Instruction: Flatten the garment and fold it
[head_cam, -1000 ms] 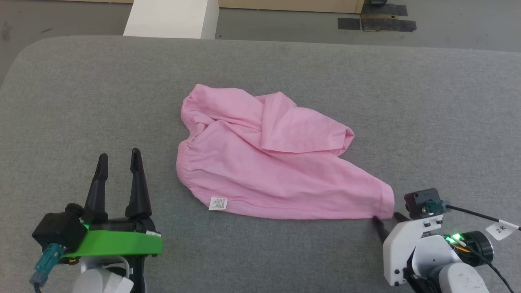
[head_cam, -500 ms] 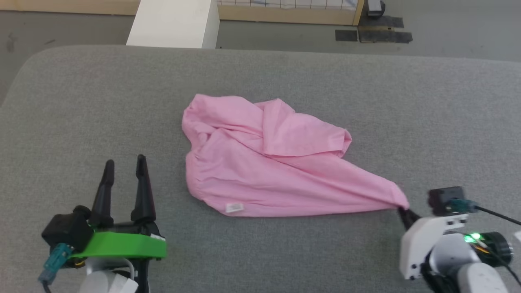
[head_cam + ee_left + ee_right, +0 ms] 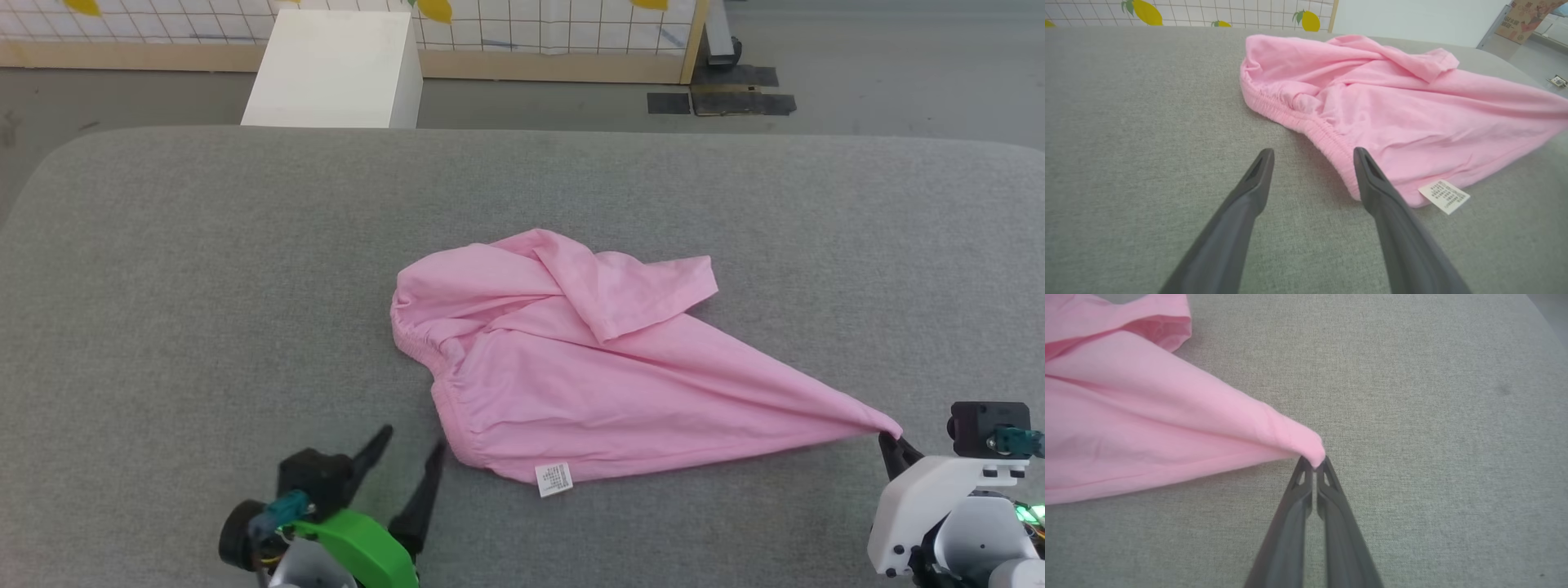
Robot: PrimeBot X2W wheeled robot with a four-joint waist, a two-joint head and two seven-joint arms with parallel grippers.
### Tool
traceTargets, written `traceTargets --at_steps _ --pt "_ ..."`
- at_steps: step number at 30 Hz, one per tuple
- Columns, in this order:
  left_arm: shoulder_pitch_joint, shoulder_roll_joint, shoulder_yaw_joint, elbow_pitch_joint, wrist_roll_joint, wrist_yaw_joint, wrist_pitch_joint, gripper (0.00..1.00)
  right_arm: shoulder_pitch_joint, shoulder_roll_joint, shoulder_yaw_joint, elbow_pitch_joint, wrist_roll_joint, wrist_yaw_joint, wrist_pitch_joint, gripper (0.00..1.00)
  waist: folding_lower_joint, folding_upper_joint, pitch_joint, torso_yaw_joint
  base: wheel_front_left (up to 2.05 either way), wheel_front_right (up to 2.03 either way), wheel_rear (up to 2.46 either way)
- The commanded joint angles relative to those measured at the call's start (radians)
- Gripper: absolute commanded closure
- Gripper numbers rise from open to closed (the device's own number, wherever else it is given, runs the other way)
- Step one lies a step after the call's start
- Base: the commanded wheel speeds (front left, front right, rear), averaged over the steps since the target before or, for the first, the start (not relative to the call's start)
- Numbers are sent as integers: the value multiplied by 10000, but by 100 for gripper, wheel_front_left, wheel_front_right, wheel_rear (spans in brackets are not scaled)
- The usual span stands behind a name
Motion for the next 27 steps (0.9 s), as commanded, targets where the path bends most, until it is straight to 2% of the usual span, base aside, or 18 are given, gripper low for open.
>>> traceTargets --at_steps 1,4,7,21,22,23,24,25,27 --pt "-257 259 -391 50 -244 -67 213 0 144 -8 12 -33 61 -13 9 100 0 0 5 -32 0 0 0" --pt "-542 648 -1163 249 -628 -68 632 0 153 -8 97 -17 144 -13 10 100 0 0 47 -67 0 0 0" --pt "-926 805 -1630 621 -867 -68 819 0 129 -8 206 -7 206 -13 -9 100 0 0 121 -133 0 0 0" --pt "-1840 625 -2736 2039 -2025 -68 1588 0 27 -8 477 42 274 -13 -94 100 0 0 445 -543 0 0 0" --pt "-1847 649 -2818 2061 -2116 -68 1665 14 25 -8 477 45 282 -13 -95 100 0 0 451 -550 0 0 0" --pt "-1840 673 -2923 2078 -2268 -68 1782 55 19 -8 476 50 293 -13 -101 100 0 0 456 -557 0 0 0" --pt "-1841 709 -2993 2090 -2361 -68 1862 88 15 -8 473 56 312 -13 -110 100 0 0 455 -560 0 0 0" --pt "-1837 757 -3087 2110 -2459 -68 1981 100 12 -8 473 65 329 -13 -118 100 0 0 447 -560 0 0 0" --pt "-1812 823 -3266 2099 -2706 -69 2247 100 11 -8 481 72 353 -13 -119 100 0 0 425 -549 0 0 0"
